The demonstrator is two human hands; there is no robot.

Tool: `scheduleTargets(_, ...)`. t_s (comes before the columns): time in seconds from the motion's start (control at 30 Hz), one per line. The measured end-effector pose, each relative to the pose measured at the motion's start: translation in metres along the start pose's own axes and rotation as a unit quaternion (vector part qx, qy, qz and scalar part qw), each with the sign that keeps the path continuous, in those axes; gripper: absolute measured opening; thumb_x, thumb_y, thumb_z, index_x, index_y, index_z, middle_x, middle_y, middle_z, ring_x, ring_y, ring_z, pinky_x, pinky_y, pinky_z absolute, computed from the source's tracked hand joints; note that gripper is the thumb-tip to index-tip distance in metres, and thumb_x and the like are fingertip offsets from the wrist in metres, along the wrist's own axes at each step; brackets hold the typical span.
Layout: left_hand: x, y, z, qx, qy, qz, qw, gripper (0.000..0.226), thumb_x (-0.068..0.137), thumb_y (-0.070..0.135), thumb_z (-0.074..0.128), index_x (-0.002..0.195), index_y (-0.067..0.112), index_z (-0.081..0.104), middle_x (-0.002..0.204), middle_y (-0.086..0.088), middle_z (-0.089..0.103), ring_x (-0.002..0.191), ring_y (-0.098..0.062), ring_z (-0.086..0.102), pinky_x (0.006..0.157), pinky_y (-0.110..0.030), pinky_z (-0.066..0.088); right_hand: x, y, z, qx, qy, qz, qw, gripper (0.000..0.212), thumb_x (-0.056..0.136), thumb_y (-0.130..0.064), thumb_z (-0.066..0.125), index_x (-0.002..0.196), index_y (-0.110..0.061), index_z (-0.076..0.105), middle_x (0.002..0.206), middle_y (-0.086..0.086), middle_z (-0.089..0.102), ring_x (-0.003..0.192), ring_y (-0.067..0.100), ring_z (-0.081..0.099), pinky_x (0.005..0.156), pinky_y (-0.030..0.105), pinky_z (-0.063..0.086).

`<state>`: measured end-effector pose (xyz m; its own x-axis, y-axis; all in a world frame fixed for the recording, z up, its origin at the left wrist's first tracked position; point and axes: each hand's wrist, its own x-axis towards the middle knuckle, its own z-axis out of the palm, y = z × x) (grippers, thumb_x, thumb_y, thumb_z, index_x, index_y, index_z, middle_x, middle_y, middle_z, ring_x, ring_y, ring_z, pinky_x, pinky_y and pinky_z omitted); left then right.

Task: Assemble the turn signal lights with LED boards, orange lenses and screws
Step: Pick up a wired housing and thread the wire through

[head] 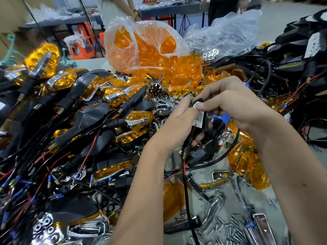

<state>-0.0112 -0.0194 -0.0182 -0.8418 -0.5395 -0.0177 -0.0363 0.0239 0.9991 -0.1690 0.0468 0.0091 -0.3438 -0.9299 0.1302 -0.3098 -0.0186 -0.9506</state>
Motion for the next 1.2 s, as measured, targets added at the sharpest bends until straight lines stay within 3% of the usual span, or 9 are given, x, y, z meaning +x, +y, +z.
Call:
scheduleTargets(0.17, -0.001, 0.0, 0.001, 0.011, 0.001, -0.006, 1.0, 0.031, 0.109, 0.012, 0.033, 0.136, 0.01, 0.048, 0.081, -0.011, 0.061, 0.056, -0.022, 0.046, 0.051, -0.031, 0.033, 0.001, 0.002, -0.003, 0.024, -0.012, 0.037, 0.999, 0.021, 0.082, 0.01, 0.074, 0.069, -0.006, 0.076, 0.06, 0.007, 0.063, 0.047, 0.011, 0.05, 0.043, 0.02, 0.042)
scheduleTargets(0.47, -0.003, 0.002, -0.002, -0.006, 0.002, -0.011, 1.0, 0.023, 0.112, 0.013, 0.034, 0.119, -0.002, 0.05, 0.084, -0.015, 0.056, 0.052, -0.019, 0.045, 0.045, -0.026, 0.034, 0.007, 0.001, -0.004, 0.027, -0.038, 0.057, 0.997, 0.022, 0.084, 0.009, 0.075, 0.069, -0.007, 0.078, 0.061, 0.008, 0.064, 0.049, 0.012, 0.055, 0.048, 0.021, 0.049)
scheduleTargets(0.67, 0.003, -0.006, -0.021, -0.06, 0.052, -0.006, 0.997, 0.038, 0.106, 0.023, 0.041, 0.141, 0.032, 0.054, 0.075, -0.009, 0.059, 0.048, -0.017, 0.043, 0.043, -0.023, 0.029, 0.034, -0.008, 0.003, 0.02, -0.131, 0.08, 0.988, 0.006, 0.084, -0.014, 0.083, 0.084, -0.008, 0.082, 0.068, 0.003, 0.069, 0.058, 0.008, 0.063, 0.054, 0.018, 0.053)
scheduleTargets(0.73, 0.004, -0.007, -0.026, -0.071, 0.079, -0.001, 0.994, 0.038, 0.103, 0.023, 0.041, 0.129, 0.044, 0.061, 0.072, -0.008, 0.061, 0.047, -0.016, 0.044, 0.041, -0.023, 0.03, 0.051, -0.009, 0.004, 0.043, -0.108, 0.097, 0.989, 0.029, 0.08, -0.028, 0.085, 0.092, -0.002, 0.08, 0.073, 0.006, 0.072, 0.06, 0.01, 0.065, 0.055, 0.019, 0.055)
scheduleTargets(0.8, 0.005, -0.009, -0.029, -0.074, 0.131, -0.011, 0.989, 0.035, 0.104, 0.02, 0.039, 0.109, 0.042, 0.065, 0.066, -0.005, 0.061, 0.045, -0.016, 0.043, 0.04, -0.023, 0.03, 0.073, -0.004, 0.015, -0.024, -0.001, 0.073, 0.997, 0.034, 0.089, -0.032, 0.081, 0.097, 0.0, 0.074, 0.076, 0.006, 0.072, 0.06, 0.013, 0.065, 0.056, 0.024, 0.055)
scheduleTargets(0.87, 0.008, -0.011, -0.031, -0.073, 0.182, -0.015, 0.98, 0.029, 0.104, 0.016, 0.037, 0.097, 0.023, 0.065, 0.063, -0.004, 0.059, 0.045, -0.017, 0.041, 0.039, -0.022, 0.029, 0.097, 0.002, 0.037, -0.203, 0.074, 0.009, 0.976, 0.029, 0.096, -0.034, 0.073, 0.11, -0.008, 0.072, 0.094, 0.001, 0.074, 0.079, 0.015, 0.069, 0.072, 0.03, 0.056)
scheduleTargets(0.97, 0.011, -0.012, -0.031, -0.049, 0.224, -0.029, 0.973, 0.025, 0.102, 0.017, 0.037, 0.093, 0.018, 0.06, 0.074, -0.011, 0.053, 0.048, -0.02, 0.04, 0.039, -0.023, 0.029, 0.123, 0.005, 0.068, -0.359, -0.008, -0.07, 0.931, 0.048, 0.101, -0.032, 0.066, 0.146, -0.016, 0.058, 0.138, 0.004, 0.065, 0.128, 0.023, 0.058, 0.105, 0.031, 0.043)
scheduleTargets(1.03, 0.012, -0.013, -0.029, -0.027, 0.229, -0.041, 0.972, 0.025, 0.103, 0.019, 0.036, 0.095, 0.019, 0.06, 0.081, -0.012, 0.05, 0.047, -0.019, 0.043, 0.039, -0.023, 0.031, 0.132, 0.007, 0.079, -0.39, -0.06, -0.089, 0.915, 0.051, 0.102, -0.028, 0.066, 0.151, -0.02, 0.053, 0.151, 0.005, 0.057, 0.141, 0.026, 0.049, 0.115, 0.035, 0.04)
scheduleTargets(1.2, 0.013, -0.013, -0.03, -0.031, 0.22, -0.05, 0.974, 0.021, 0.104, 0.017, 0.035, 0.095, 0.014, 0.053, 0.075, -0.011, 0.055, 0.045, -0.016, 0.045, 0.041, -0.024, 0.032, 0.119, 0.012, 0.072, -0.376, 0.053, -0.129, 0.916, 0.033, 0.094, -0.011, 0.072, 0.122, -0.026, 0.076, 0.12, 0.004, 0.075, 0.112, 0.021, 0.067, 0.096, 0.035, 0.055)
